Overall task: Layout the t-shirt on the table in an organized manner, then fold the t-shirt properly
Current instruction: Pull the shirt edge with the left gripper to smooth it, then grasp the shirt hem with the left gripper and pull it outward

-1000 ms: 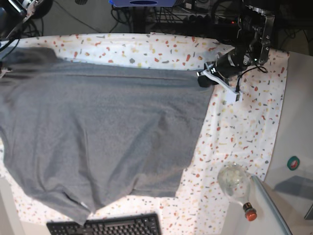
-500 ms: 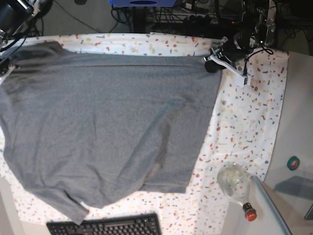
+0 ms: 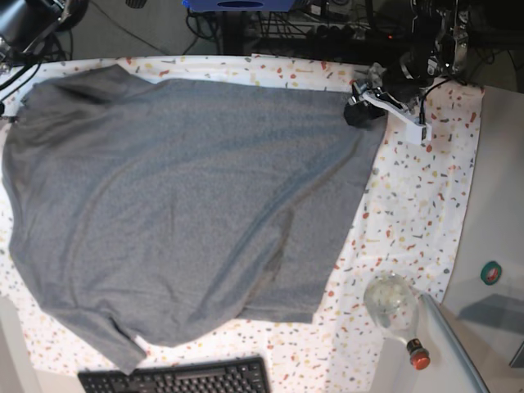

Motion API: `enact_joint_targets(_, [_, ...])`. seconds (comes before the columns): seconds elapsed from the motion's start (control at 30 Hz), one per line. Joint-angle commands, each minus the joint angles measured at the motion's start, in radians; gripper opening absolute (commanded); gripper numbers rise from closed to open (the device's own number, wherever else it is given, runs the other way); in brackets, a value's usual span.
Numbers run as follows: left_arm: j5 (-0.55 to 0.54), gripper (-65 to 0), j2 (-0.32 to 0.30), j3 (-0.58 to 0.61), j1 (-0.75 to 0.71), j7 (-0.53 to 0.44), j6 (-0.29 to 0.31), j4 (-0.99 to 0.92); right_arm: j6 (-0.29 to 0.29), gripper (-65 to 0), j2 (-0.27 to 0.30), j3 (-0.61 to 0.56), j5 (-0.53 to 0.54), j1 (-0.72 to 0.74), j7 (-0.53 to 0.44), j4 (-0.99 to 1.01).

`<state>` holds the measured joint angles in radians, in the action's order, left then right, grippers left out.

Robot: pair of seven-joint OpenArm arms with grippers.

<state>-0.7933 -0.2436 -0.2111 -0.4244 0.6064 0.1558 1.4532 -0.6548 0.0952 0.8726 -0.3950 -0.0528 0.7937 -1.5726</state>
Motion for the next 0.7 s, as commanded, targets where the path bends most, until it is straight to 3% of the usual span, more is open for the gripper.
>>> enact_joint_targets(0.0, [0.025,-25.7,0.003,-0.064,-0.041,0.002,-0.034,0.028,0.003,-45.3,0.011,0.003,-0.008,0.003,-0.004,-0.047])
enact_joint_targets(0.13, [0.033,-22.2,0.057,-0.215,-0.109,0.004,-0.034,0.152,0.003,-45.3,0.008,-0.002,-0.008,0.005,-0.006,-0.081])
enact_joint_targets(0.3, [0.033,-22.9,0.051,-0.210,-0.044,0.004,-0.034,0.280,-0.003,-45.8,0.027,-0.085,-0.002,0.066,-0.078,0.042])
enact_joint_targets(0.37, [0.045,-30.3,0.048,-0.144,0.055,0.004,-0.034,0.260,-0.003,-50.1,0.042,-0.122,-0.002,0.100,-0.141,0.140])
enact_joint_targets(0.4, [0.064,-38.2,0.034,-0.103,0.112,0.004,-0.034,0.235,-0.003,-54.9,0.042,-0.132,-0.002,0.123,-0.161,0.186])
enact_joint_targets(0.47, [0.108,-63.4,0.017,0.002,0.246,0.000,-0.034,0.148,-0.003,-65.0,0.044,-0.132,-0.003,0.175,-0.187,0.271])
enact_joint_targets(0.67, [0.309,-65.0,0.056,0.259,0.658,-0.007,-0.034,-0.268,0.003,-65.0,0.044,-0.138,-0.003,0.284,-0.205,0.395])
